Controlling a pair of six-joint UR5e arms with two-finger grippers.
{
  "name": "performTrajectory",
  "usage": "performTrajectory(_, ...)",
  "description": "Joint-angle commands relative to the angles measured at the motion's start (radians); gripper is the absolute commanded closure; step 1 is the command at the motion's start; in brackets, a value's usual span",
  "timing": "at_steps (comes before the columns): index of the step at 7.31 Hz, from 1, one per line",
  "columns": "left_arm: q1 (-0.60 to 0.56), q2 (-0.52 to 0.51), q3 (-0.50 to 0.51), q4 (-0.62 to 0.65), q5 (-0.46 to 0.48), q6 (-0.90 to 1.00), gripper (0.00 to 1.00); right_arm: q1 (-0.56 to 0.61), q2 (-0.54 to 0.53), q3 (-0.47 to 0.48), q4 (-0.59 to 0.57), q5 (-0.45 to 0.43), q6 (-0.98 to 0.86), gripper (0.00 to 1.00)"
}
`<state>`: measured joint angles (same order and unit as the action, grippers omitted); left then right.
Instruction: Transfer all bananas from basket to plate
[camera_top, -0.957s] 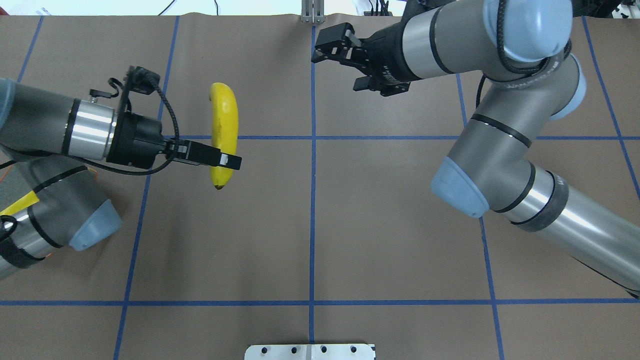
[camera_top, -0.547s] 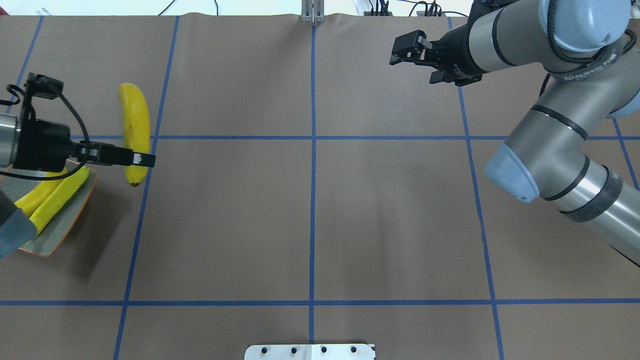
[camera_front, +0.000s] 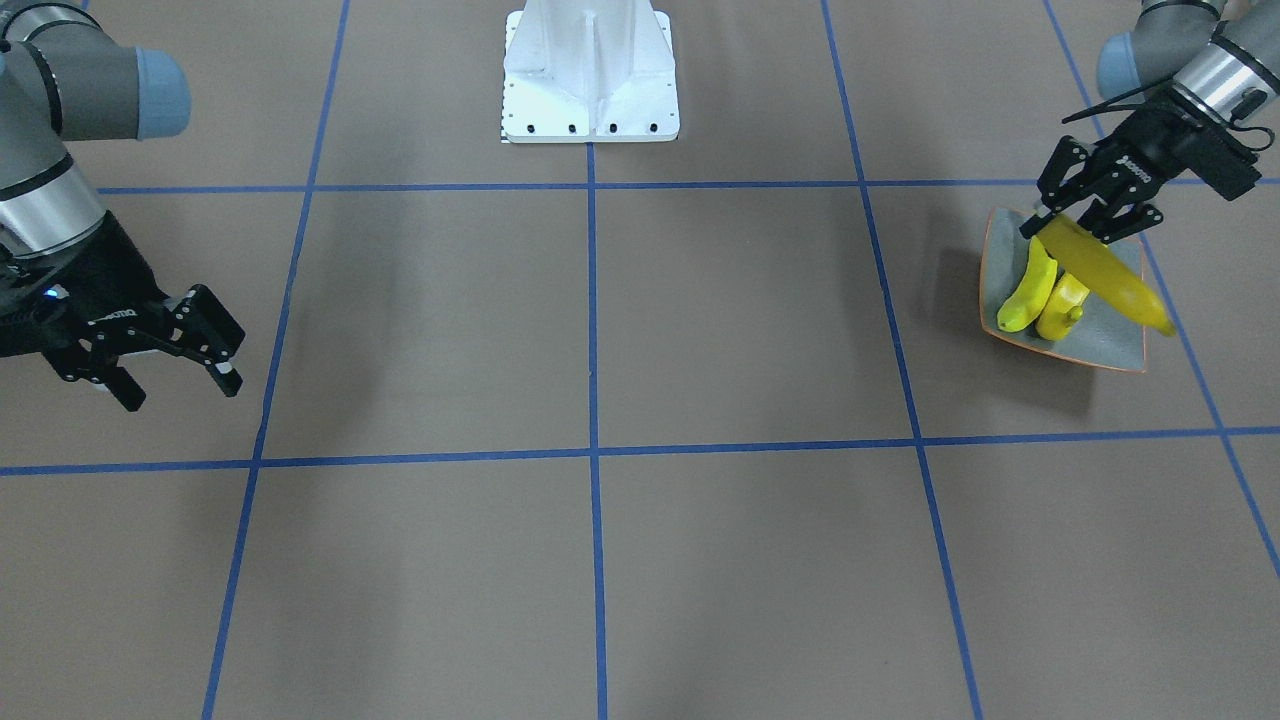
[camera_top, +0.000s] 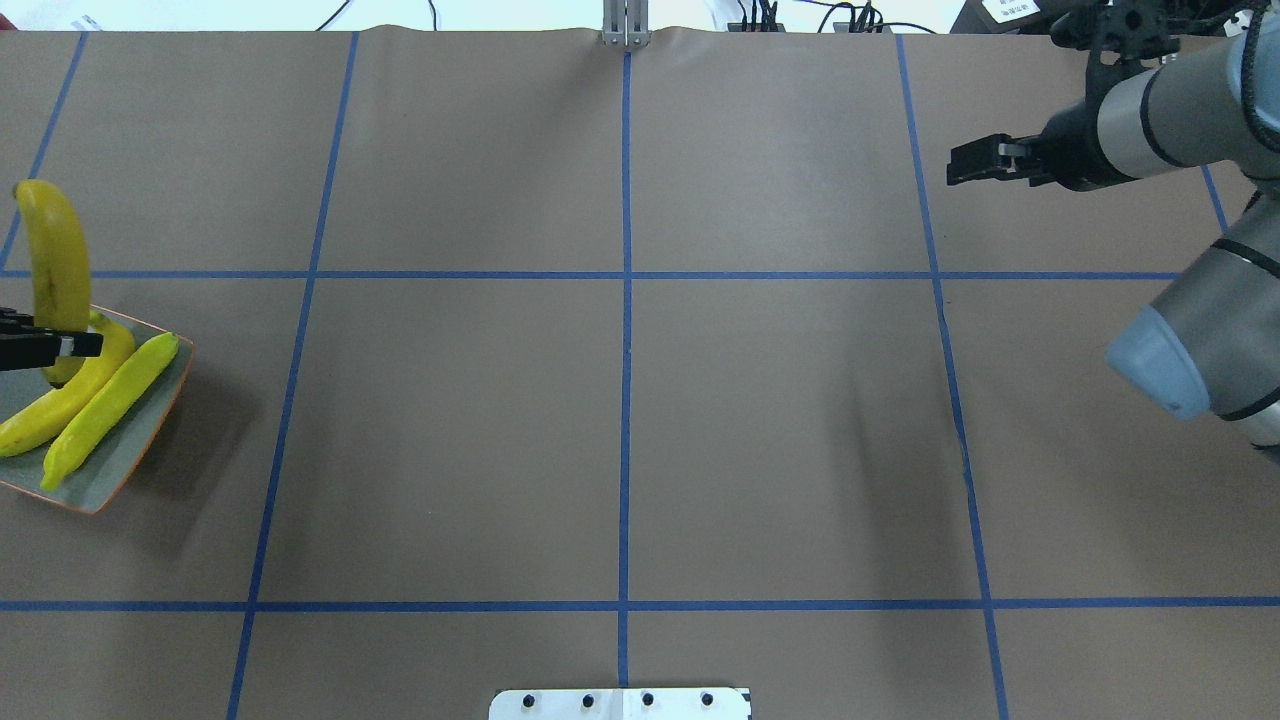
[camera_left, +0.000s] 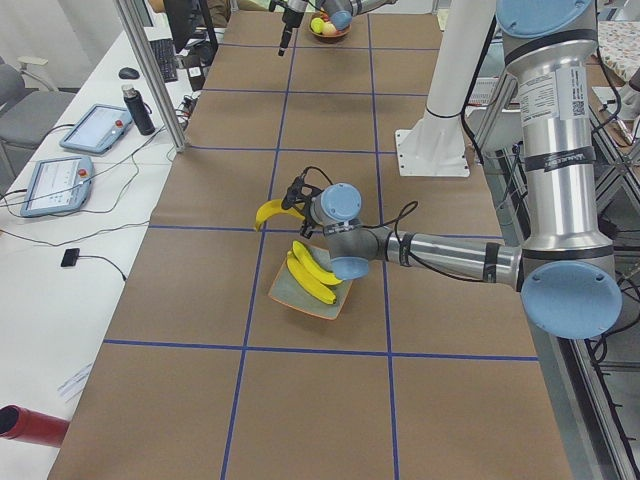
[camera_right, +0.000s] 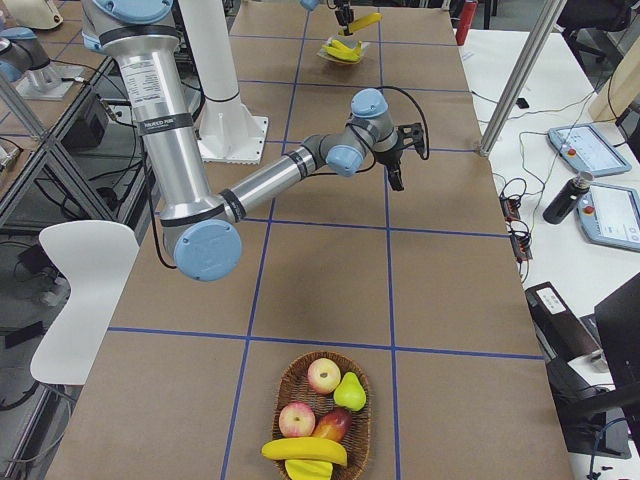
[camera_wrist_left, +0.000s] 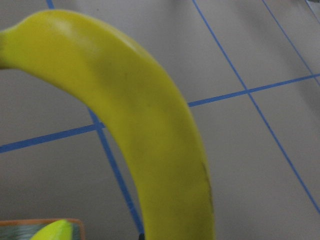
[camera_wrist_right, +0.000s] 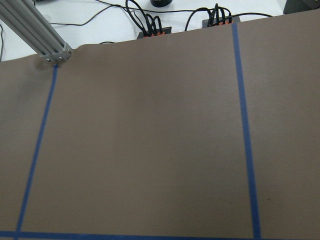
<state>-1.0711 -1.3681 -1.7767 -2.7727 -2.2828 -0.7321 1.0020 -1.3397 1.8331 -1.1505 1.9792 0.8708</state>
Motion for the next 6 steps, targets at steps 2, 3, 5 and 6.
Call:
performTrajectory(2,-0.087,0.043,0.013,0.273,0.067,0.456,1.00,0.098,-0.108,0.002,0.003,0.098,-0.240,0.00)
performTrajectory(3,-0.078,0.043,0.029,0.324,0.145,0.524,1.00,0.098,-0.110,0.000,0.003,0.098,-0.240,0.00)
performTrajectory(5,-0.078,0.041,0.077,0.347,0.172,0.650,1.00,0.099,-0.108,0.000,0.003,0.101,-0.239,0.00)
performTrajectory(6,-0.078,0.052,0.073,0.346,0.166,0.678,1.00,0.101,-0.110,0.000,0.003,0.101,-0.237,0.00)
